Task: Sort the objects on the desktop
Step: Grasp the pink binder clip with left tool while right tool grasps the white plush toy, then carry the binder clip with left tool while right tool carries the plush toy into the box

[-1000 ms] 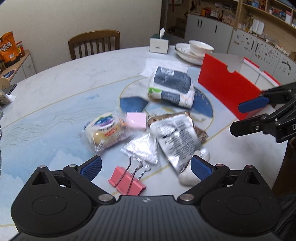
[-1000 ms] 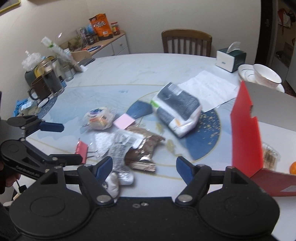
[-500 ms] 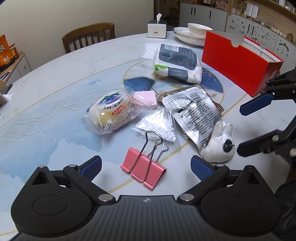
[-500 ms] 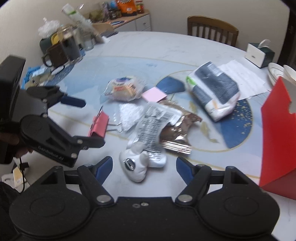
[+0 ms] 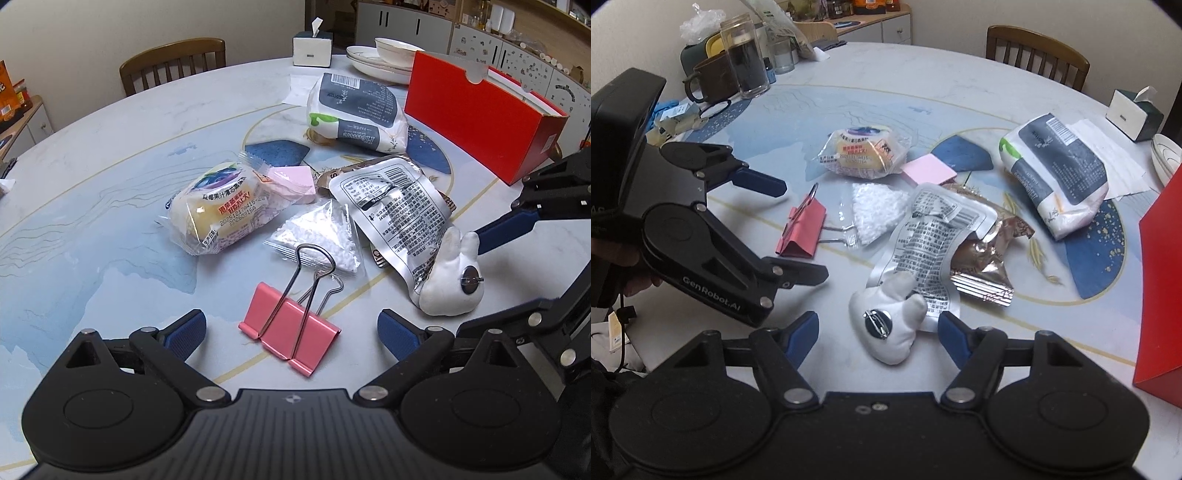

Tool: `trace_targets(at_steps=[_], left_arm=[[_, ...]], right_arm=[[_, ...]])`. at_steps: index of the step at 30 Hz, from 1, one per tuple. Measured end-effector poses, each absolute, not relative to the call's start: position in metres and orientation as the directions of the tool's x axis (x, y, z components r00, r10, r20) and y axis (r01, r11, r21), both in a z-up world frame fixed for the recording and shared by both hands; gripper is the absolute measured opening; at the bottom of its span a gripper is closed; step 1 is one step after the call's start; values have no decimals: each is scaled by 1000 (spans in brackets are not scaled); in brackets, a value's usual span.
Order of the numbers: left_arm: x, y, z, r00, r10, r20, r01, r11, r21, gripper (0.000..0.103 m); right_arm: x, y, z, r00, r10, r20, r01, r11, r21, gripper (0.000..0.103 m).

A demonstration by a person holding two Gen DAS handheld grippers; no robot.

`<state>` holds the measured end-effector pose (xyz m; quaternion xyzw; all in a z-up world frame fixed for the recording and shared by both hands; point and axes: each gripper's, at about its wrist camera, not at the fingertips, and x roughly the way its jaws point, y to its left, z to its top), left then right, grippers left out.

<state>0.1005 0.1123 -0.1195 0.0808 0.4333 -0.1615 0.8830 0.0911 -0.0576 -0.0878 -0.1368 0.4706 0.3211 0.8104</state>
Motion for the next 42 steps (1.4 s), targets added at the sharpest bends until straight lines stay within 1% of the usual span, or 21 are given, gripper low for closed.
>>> trace_targets(at_steps=[2, 3, 4, 5, 8, 15, 18, 19, 21, 26, 42], left_arm=[[101, 113, -120, 573, -217, -791, 353, 935, -1, 99], [101, 113, -120, 571, -221, -791, 355, 935, -5, 94], [101, 113, -120, 565, -225, -794, 357, 934, -10, 89], [101, 114, -120, 561, -225, -796, 356, 934, -12, 88], [100, 113, -120, 559, -227, -797, 356, 934, -16, 85], [100, 111, -118, 566, -211, -797, 349, 937, 0, 67], [101, 109, -117, 567, -199, -799, 344, 939, 11, 63], [100, 109, -117, 568, -199, -798, 345, 939, 11, 59], [99, 109, -117, 567, -198, -800, 345, 938, 13, 59], [96, 106, -116, 564, -180, -806, 325, 946, 16, 58], [72, 99, -103, 531, -214, -820, 304, 951, -51, 58]], right_arm=[[91, -56, -90, 350, 387, -853, -652, 755, 76, 67], [91, -56, -90, 348, 386, -854, -653, 754, 74, 65], [91, -55, -91, 346, 385, -855, -654, 753, 74, 60], [91, -54, -92, 344, 383, -857, -655, 752, 73, 54], [92, -54, -94, 344, 375, -861, -651, 756, 69, 51], [95, -53, -97, 350, 367, -862, -643, 763, 64, 51], [96, -53, -98, 348, 368, -862, -643, 763, 67, 48], [96, -53, -98, 346, 368, -863, -641, 764, 69, 45], [97, -54, -98, 343, 369, -864, -638, 767, 74, 42], [97, -57, -98, 340, 378, -861, -636, 767, 86, 38], [88, -83, -80, 362, 415, -834, -627, 771, 111, 37]])
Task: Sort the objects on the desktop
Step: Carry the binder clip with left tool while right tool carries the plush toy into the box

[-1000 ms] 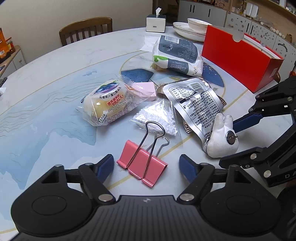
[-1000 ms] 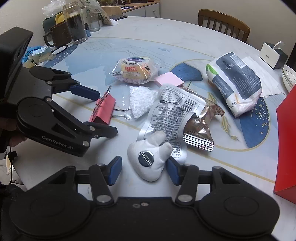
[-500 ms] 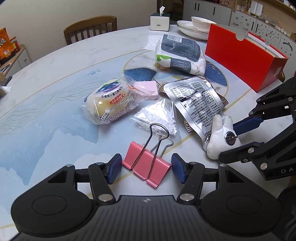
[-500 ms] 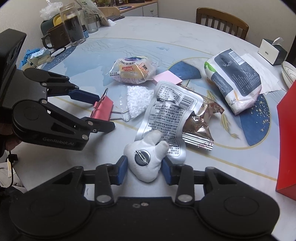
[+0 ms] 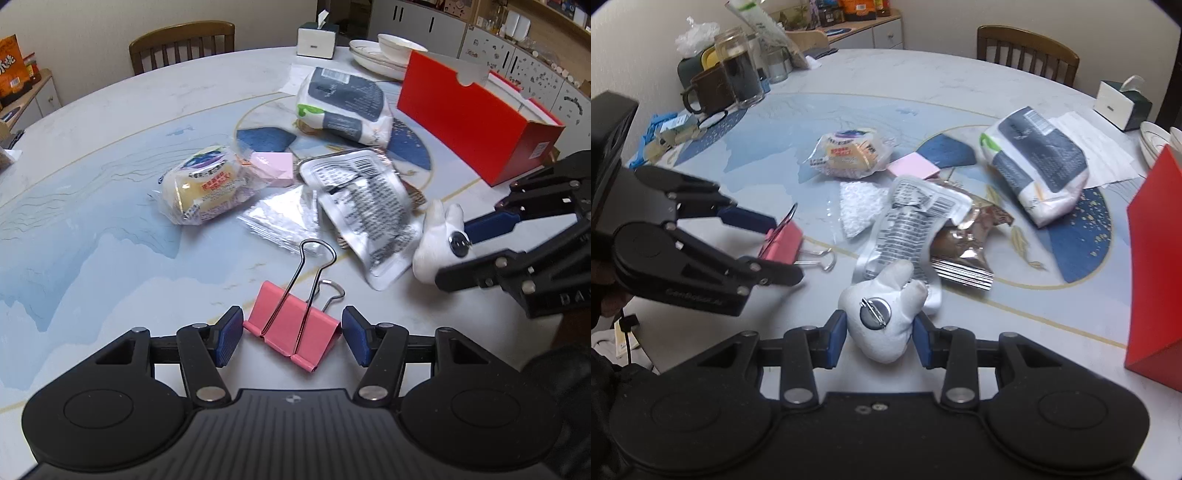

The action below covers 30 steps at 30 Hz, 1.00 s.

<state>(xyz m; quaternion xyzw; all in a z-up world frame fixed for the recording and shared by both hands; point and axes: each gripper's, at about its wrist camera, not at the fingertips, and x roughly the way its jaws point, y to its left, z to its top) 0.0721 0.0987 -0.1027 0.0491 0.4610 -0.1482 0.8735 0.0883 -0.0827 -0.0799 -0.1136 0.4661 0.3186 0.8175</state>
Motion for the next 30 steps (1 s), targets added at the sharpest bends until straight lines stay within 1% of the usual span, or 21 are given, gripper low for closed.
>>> trace_targets(at_steps=[9, 19, 30], left_arm=[[68, 81, -90, 543, -231, -807, 306, 950, -65, 58], [74, 52, -68, 567, -277, -776, 339, 937, -87, 58], [88, 6, -33, 612, -312, -727, 391, 918, -65, 58]], right_arm=[[88, -107, -72, 390, 410, -824, -599, 793, 111, 37], [92, -143, -61, 423, 405, -810, -560, 820, 118, 37], [102, -190, -36, 474, 399, -785, -526, 843, 110, 37]])
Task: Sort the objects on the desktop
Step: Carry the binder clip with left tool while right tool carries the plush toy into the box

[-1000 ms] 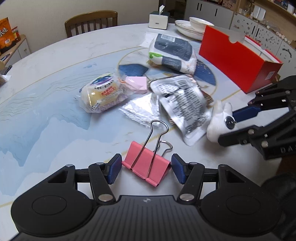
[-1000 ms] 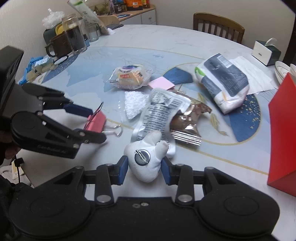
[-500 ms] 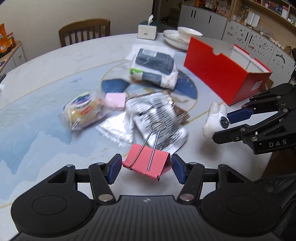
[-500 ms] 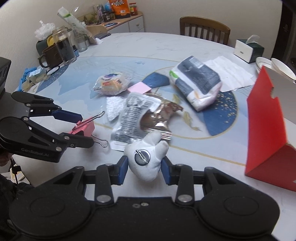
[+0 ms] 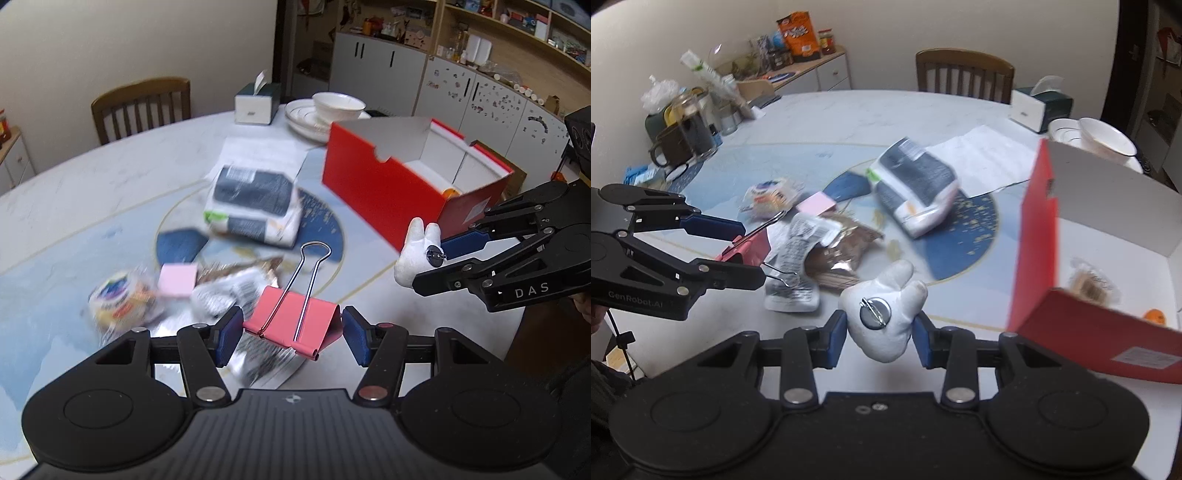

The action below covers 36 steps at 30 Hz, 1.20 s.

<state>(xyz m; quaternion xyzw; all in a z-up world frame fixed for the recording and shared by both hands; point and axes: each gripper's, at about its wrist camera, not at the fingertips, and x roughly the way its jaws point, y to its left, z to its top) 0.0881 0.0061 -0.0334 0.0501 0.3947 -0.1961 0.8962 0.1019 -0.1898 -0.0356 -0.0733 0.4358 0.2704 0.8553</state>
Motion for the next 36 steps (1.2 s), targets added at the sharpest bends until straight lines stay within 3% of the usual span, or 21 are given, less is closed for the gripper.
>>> trace_targets(at_steps=[36], left_arm=[[172, -175, 12, 626, -429, -652, 542, 840, -32, 58]], right_arm=[[170, -369, 1, 614, 304, -728, -409, 912, 35, 37]])
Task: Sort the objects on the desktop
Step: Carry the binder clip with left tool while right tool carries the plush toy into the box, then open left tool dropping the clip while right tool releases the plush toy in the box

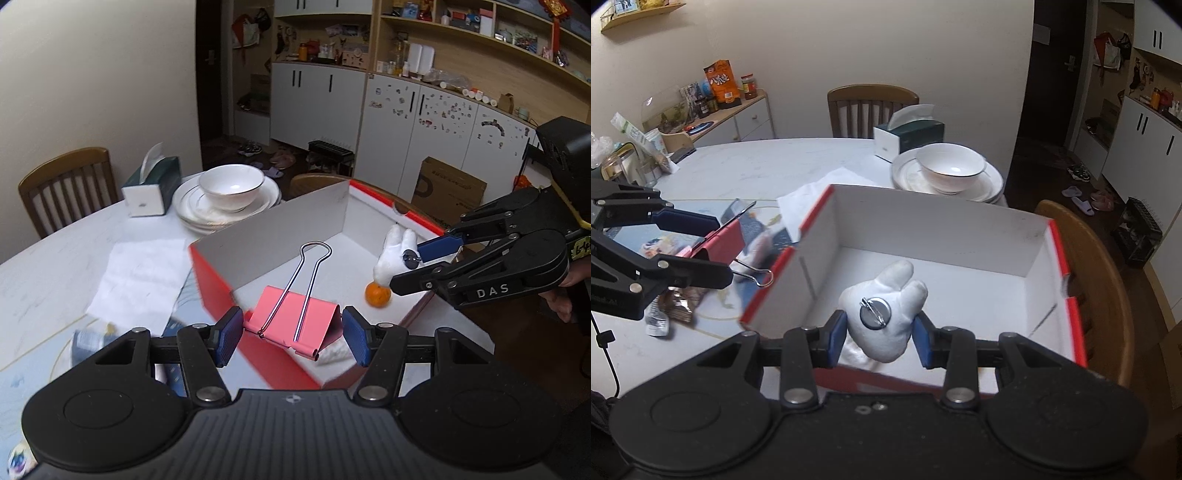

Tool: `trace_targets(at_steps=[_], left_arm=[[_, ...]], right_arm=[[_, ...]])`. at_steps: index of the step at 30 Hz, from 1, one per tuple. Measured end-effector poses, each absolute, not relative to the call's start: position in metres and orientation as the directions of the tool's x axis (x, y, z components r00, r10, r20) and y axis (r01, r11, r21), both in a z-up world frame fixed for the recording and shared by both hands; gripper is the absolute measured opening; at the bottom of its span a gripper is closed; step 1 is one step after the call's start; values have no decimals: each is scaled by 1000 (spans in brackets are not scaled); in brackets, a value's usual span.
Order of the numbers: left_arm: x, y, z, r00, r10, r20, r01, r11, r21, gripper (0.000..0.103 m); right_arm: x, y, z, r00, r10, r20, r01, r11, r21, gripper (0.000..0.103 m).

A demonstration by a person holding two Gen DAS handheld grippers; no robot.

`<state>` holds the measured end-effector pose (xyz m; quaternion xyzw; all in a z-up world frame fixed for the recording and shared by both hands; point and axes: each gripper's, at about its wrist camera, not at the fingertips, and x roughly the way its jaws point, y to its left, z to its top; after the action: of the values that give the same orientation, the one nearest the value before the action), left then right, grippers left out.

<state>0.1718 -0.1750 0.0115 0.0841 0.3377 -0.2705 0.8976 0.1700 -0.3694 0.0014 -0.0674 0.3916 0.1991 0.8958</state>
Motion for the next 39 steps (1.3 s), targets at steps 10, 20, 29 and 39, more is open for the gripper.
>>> trace_targets(at_steps=[10, 20, 29, 39], left_arm=[[202, -224, 2, 611, -420, -671, 575, 818, 12, 58], [245, -254, -18, 612, -368, -700, 572, 817, 71, 58], [271, -277, -39, 618, -326, -716, 574, 809, 127, 58], [299, -285, -63, 566, -275, -777, 557, 822, 115, 58]], right_arm=[[203, -402, -11, 594, 284, -753, -404, 914, 25, 37], [245, -417, -32, 538, 268, -799, -416, 909, 25, 37], [279, -413, -56, 477, 242, -845, -431, 902, 14, 37], [300, -405, -76, 422, 205, -883, -441, 898, -2, 37]])
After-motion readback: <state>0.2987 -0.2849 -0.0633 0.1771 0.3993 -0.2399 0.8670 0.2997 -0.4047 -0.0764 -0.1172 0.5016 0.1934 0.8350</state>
